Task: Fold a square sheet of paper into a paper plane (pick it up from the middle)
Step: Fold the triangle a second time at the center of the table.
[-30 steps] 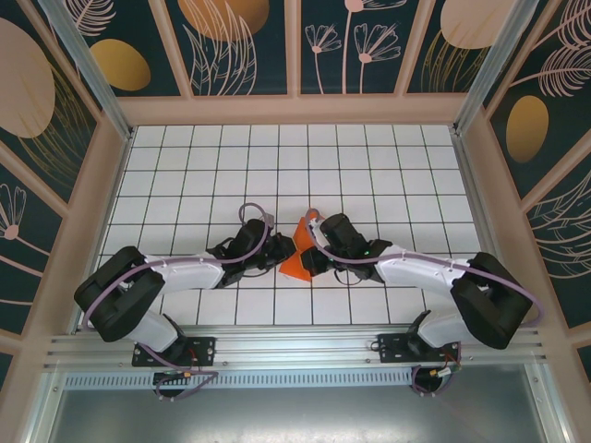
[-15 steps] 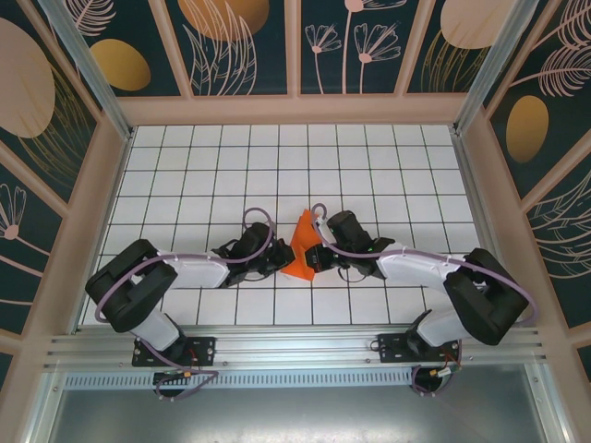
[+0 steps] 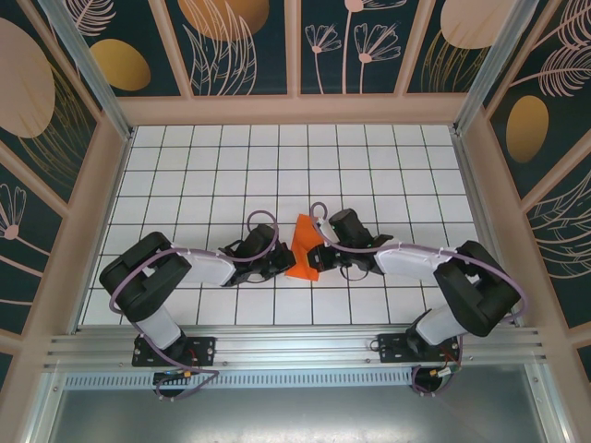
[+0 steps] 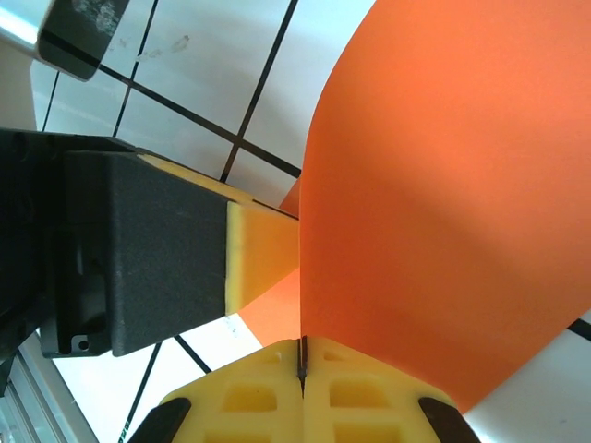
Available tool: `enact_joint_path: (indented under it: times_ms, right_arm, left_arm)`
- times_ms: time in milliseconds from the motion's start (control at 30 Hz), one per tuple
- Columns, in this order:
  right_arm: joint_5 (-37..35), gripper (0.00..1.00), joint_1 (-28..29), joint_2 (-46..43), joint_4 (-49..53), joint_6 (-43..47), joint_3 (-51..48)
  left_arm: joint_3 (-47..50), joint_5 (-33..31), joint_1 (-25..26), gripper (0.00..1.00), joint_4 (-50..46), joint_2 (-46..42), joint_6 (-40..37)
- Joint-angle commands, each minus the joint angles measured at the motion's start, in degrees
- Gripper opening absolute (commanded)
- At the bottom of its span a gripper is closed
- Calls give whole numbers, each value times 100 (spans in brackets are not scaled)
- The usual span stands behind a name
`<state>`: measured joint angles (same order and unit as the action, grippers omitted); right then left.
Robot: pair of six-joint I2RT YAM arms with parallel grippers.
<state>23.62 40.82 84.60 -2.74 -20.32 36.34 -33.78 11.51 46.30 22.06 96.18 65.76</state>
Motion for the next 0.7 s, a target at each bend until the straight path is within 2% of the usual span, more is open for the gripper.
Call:
enact_joint_path:
  times_ms: [0, 300, 667]
  right_arm:
    - [193, 4, -147, 107, 175, 343, 231]
    - [135, 6, -320, 527, 854, 1047, 725]
    - [308, 7, -320, 540, 1680, 1286, 1078]
  left_arm:
    - [-28, -22, 54, 6, -259, 166, -308]
    - [-101, -337, 63, 6, -980, 458, -800]
    - [-200, -201, 71, 7, -799, 474, -793]
